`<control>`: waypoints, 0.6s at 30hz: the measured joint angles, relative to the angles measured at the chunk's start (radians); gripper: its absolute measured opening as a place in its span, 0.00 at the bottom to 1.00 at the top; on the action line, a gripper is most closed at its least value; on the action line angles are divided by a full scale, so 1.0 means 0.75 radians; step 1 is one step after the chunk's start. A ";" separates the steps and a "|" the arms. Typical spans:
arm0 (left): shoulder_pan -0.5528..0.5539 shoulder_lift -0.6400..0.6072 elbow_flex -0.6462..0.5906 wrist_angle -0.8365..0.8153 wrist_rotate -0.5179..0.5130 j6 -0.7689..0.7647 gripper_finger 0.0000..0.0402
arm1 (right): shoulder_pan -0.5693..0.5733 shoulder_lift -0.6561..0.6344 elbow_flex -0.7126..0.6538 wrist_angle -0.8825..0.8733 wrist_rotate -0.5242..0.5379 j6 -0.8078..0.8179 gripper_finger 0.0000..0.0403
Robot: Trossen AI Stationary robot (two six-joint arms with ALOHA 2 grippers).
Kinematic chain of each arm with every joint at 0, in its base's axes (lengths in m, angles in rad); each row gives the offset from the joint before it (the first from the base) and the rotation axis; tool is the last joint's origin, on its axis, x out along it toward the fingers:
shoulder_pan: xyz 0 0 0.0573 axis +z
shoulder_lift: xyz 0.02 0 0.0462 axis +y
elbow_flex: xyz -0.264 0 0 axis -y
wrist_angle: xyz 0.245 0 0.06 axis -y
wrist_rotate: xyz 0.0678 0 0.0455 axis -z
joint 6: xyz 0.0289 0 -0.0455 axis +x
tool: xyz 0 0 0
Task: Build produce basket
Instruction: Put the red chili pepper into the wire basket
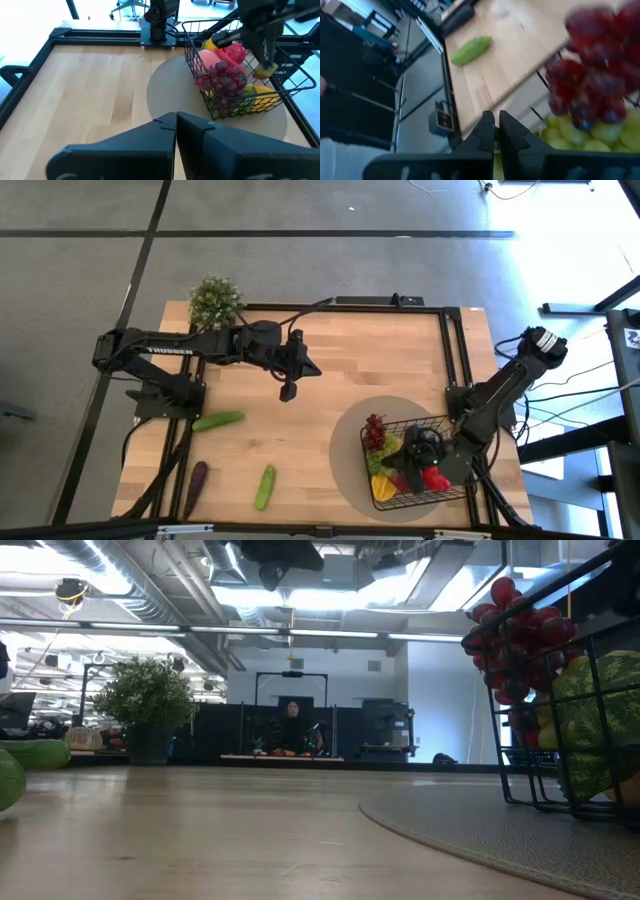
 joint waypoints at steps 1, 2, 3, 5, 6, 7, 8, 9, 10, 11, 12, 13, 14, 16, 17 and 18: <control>0.000 0.000 0.000 0.000 0.000 -0.009 0.00 | 0.000 0.000 -0.021 0.011 -0.013 0.003 0.00; 0.000 0.000 0.000 0.000 -0.003 -0.020 0.00 | 0.000 0.000 -0.039 0.030 -0.018 0.004 0.00; 0.000 0.000 0.000 0.000 -0.007 -0.024 0.00 | 0.000 0.000 -0.055 0.059 -0.021 0.004 0.00; 0.000 0.000 0.000 0.000 -0.008 -0.026 0.00 | 0.000 0.000 -0.081 0.104 -0.047 0.004 0.00; 0.000 0.000 0.000 0.000 -0.008 -0.028 0.00 | -0.001 0.000 -0.089 0.110 -0.057 0.006 0.00; 0.000 0.000 0.000 0.000 -0.008 -0.030 0.00 | -0.006 0.000 -0.094 0.111 -0.071 0.010 0.00; 0.000 0.000 0.000 0.000 -0.010 -0.032 0.00 | -0.010 0.000 -0.098 0.114 -0.085 0.022 0.00; 0.000 0.000 0.000 0.000 -0.010 -0.032 0.00 | -0.015 0.000 -0.103 0.115 -0.099 0.029 0.01; 0.000 0.000 0.000 0.000 -0.011 -0.032 0.00 | -0.021 0.000 -0.108 0.113 -0.124 0.035 0.01; 0.000 0.000 0.000 0.000 -0.013 -0.032 0.00 | -0.028 0.000 -0.109 0.099 -0.155 0.039 0.02; 0.000 0.000 0.000 0.000 -0.019 -0.032 0.00 | -0.036 0.000 -0.109 0.087 -0.188 0.051 0.03; 0.000 0.000 0.000 0.000 -0.020 -0.032 0.00 | -0.044 0.000 -0.109 0.078 -0.212 0.073 0.04; 0.000 0.000 0.001 0.000 -0.021 -0.032 0.00 | -0.053 0.000 -0.109 0.074 -0.233 0.083 0.05; 0.000 0.000 0.001 0.000 -0.021 -0.032 0.00 | -0.068 0.000 -0.109 0.074 -0.263 0.088 0.07; 0.000 0.000 0.001 0.000 -0.021 -0.032 0.00 | -0.074 0.000 -0.109 0.074 -0.262 0.088 0.08; 0.000 0.000 0.002 0.000 -0.021 -0.032 0.00 | -0.081 0.000 -0.109 0.074 -0.262 0.087 0.09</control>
